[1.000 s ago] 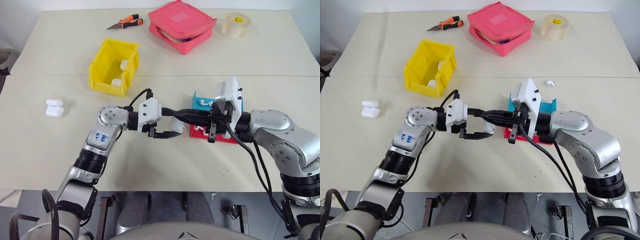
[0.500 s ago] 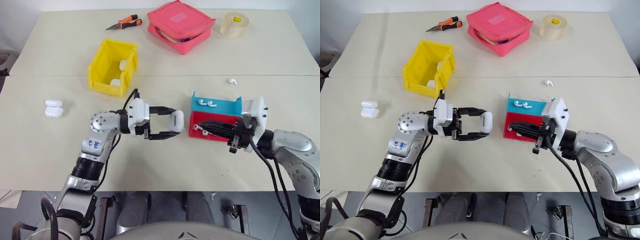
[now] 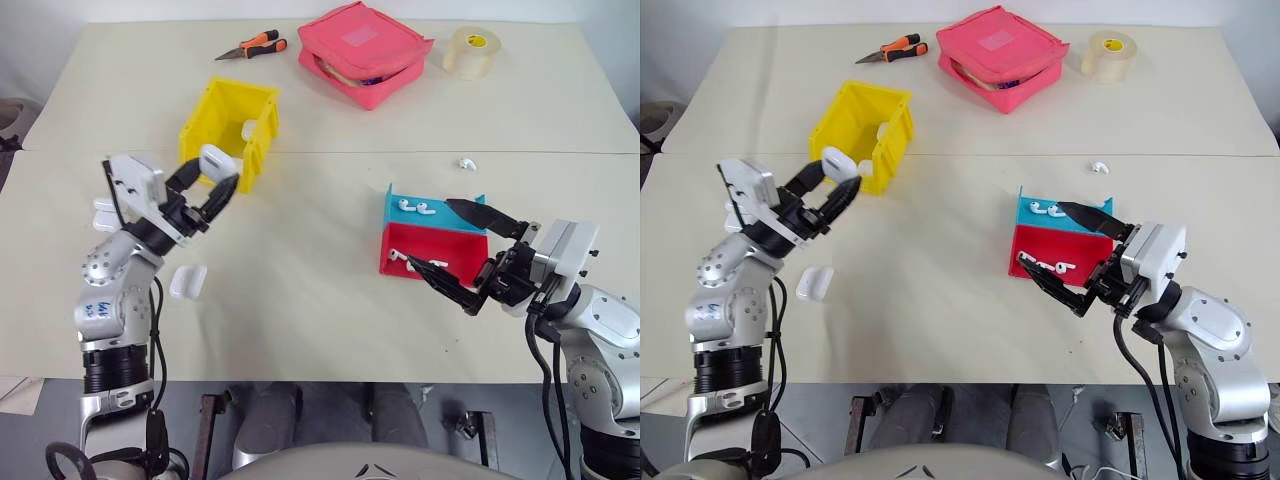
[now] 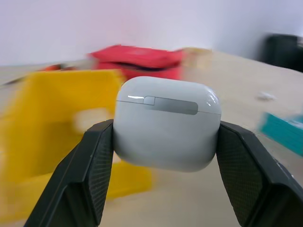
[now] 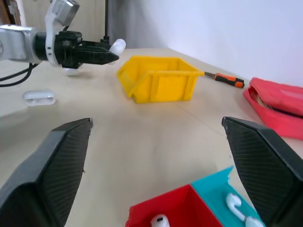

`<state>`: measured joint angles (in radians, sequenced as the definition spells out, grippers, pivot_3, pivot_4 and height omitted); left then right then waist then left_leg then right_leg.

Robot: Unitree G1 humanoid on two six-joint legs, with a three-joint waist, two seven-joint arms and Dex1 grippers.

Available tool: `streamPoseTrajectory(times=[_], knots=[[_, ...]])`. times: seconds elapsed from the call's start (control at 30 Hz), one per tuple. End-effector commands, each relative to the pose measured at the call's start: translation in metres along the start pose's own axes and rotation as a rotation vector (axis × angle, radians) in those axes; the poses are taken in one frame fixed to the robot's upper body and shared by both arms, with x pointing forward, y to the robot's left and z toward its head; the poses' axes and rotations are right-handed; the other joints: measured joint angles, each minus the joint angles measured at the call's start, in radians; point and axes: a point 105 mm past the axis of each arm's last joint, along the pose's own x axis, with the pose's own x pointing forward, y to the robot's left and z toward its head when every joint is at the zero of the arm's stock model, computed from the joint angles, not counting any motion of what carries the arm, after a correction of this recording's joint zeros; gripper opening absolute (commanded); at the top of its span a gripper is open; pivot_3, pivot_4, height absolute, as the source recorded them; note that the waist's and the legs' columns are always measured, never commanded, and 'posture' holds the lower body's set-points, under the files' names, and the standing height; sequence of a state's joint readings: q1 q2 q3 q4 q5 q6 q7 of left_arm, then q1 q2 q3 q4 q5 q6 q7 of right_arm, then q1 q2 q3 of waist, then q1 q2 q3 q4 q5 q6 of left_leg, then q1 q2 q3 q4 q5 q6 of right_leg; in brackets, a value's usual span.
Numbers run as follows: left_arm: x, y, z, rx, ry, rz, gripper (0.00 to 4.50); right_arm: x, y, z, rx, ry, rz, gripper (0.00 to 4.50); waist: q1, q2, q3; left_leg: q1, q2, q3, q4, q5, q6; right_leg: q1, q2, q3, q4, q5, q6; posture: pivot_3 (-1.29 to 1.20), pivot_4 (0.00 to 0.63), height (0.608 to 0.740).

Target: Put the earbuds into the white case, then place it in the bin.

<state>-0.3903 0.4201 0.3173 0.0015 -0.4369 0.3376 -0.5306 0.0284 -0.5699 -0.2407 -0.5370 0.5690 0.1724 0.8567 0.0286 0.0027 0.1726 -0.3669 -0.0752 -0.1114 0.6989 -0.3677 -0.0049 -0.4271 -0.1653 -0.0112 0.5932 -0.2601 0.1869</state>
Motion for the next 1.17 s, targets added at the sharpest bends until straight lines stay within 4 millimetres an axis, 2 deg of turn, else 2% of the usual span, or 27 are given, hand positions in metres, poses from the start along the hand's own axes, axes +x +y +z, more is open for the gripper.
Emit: streamPoseTrajectory(times=[0.03,0.23,0.37,0.43,0.53,0.63,0.77,0.87,1.0,1.17], knots=[[0.023,0.016,0.024,-0.008,-0.038,0.067,2.86,0.002,-0.003,0.004,-0.039,-0.011,0.003,4.42,0.002,-0.001,0.000,0.000,0.000,0.000,0.000,0.000,0.000,0.000,0.000,0.000,0.000,0.000,0.000,0.00,0.150,0.740],[0.069,0.027,0.022,0.007,0.059,0.100,2.86,0.004,-0.007,0.003,-0.050,0.022,0.020,4.42,-0.008,-0.001,0.000,0.000,-0.001,0.001,-0.001,0.000,0.000,-0.001,0.000,-0.001,-0.001,0.000,0.000,0.00,0.150,0.740],[0.084,0.041,0.016,0.033,0.130,0.164,2.86,0.005,-0.007,0.009,-0.062,0.021,0.026,4.42,-0.019,-0.001,0.000,0.000,0.000,0.008,-0.002,0.000,0.000,-0.001,0.000,-0.002,0.000,0.000,0.000,0.00,0.150,0.740],[0.087,0.042,0.014,0.050,0.151,0.157,3.59,0.005,-0.007,0.010,-0.066,0.021,0.024,4.50,-0.025,-0.001,0.000,0.000,0.000,0.008,-0.002,0.000,0.000,-0.001,0.000,-0.002,0.000,0.000,0.000,0.00,0.150,0.740],[0.090,0.045,0.020,0.064,0.134,0.152,4.41,0.004,-0.005,0.010,-0.067,0.024,0.020,4.50,-0.029,-0.002,0.000,-0.001,0.000,0.008,-0.002,0.000,0.000,-0.002,0.000,-0.003,0.000,0.000,0.000,0.00,0.150,0.740],[0.089,0.034,0.028,0.088,0.092,0.050,4.46,0.002,-0.006,0.010,-0.063,0.029,0.009,4.50,-0.030,-0.002,0.000,0.000,0.000,0.008,-0.002,0.000,0.000,-0.002,0.000,-0.003,0.000,0.000,0.000,0.00,0.150,0.740],[0.072,0.015,0.032,0.183,0.091,-0.122,4.46,-0.001,-0.006,0.007,-0.058,0.043,0.008,4.50,-0.031,-0.001,0.000,-0.001,0.000,0.008,-0.002,0.000,0.000,-0.002,0.000,-0.003,0.000,0.000,0.000,0.00,0.150,0.740],[0.042,0.000,0.034,0.321,0.076,-0.278,4.46,-0.008,-0.004,0.000,-0.014,0.090,0.046,4.50,-0.034,-0.001,0.000,0.000,0.001,0.009,-0.003,0.000,0.000,-0.003,0.000,-0.002,0.000,0.000,0.000,0.00,0.150,0.740],[0.001,-0.011,0.023,0.447,0.111,-0.437,4.46,-0.019,-0.004,-0.010,0.039,0.155,0.098,4.50,-0.032,-0.001,0.000,0.000,0.002,0.009,-0.003,0.000,0.000,-0.003,0.000,-0.002,0.000,0.000,0.000,0.00,0.150,0.740],[-0.042,-0.020,-0.001,0.431,0.205,-0.546,4.46,-0.028,-0.013,-0.017,0.037,0.190,0.115,4.50,-0.026,-0.001,0.000,0.000,0.002,0.009,-0.002,0.000,0.000,-0.001,0.000,-0.002,-0.001,0.000,-0.001,0.00,0.150,0.740]])
